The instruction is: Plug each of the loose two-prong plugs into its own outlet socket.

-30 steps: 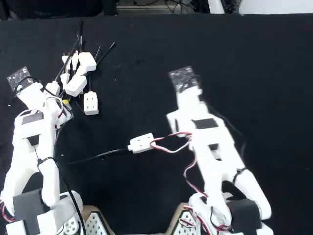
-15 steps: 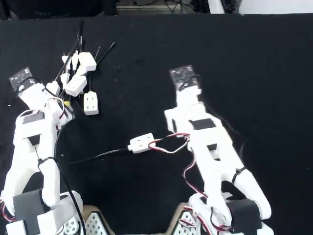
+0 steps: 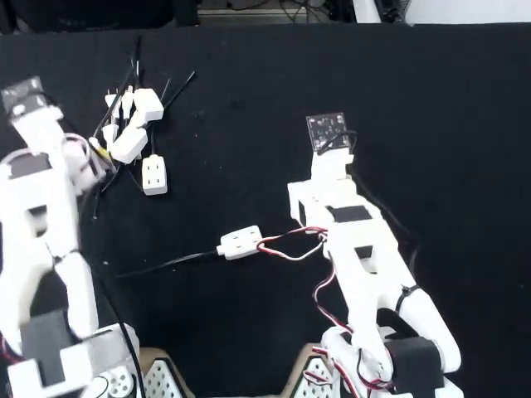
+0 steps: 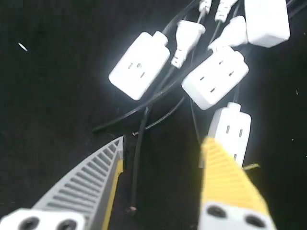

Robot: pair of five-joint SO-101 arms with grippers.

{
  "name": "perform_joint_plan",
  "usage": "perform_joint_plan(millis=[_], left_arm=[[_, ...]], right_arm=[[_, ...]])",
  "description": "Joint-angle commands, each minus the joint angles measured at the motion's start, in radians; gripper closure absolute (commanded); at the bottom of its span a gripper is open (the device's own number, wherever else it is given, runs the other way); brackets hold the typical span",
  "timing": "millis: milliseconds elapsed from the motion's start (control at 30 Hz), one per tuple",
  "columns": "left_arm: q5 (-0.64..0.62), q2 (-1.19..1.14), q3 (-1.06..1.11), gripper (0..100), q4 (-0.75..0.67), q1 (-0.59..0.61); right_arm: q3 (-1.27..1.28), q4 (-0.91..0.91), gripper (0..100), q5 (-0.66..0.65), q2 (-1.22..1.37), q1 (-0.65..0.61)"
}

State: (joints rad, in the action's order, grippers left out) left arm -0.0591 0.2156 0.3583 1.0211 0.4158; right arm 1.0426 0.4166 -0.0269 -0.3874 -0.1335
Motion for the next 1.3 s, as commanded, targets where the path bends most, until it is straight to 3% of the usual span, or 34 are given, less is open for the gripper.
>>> perform_joint_plan(millis=[0, 367, 533, 700, 933, 1267], left_arm=[[0.103, -0.137, -0.295, 72, 0.124, -0.002], [0.189, -0.704, -0.858, 73, 0.209, 0.016], [0.379, -0.833, -1.041, 73, 0.376, 0.012], [0.535, -0.899, -1.182, 73, 0.555, 0.084], [0.686, -0.976, -1.221, 73, 0.675, 0.145], [0.686, -1.056, -1.222, 74, 0.677, 0.114]], right_arm=[[-0.002, -0.026, 91.0, 0.002, 0.007, 0.015], [-0.004, -0.028, 91.0, 0.002, 0.007, 0.015], [-0.007, -0.029, 91.0, 0.002, 0.007, 0.015], [-0.008, -0.031, 91.0, 0.002, 0.007, 0.015], [-0.010, -0.032, 91.0, 0.002, 0.007, 0.015], [-0.008, -0.032, 91.0, 0.002, 0.007, 0.015]])
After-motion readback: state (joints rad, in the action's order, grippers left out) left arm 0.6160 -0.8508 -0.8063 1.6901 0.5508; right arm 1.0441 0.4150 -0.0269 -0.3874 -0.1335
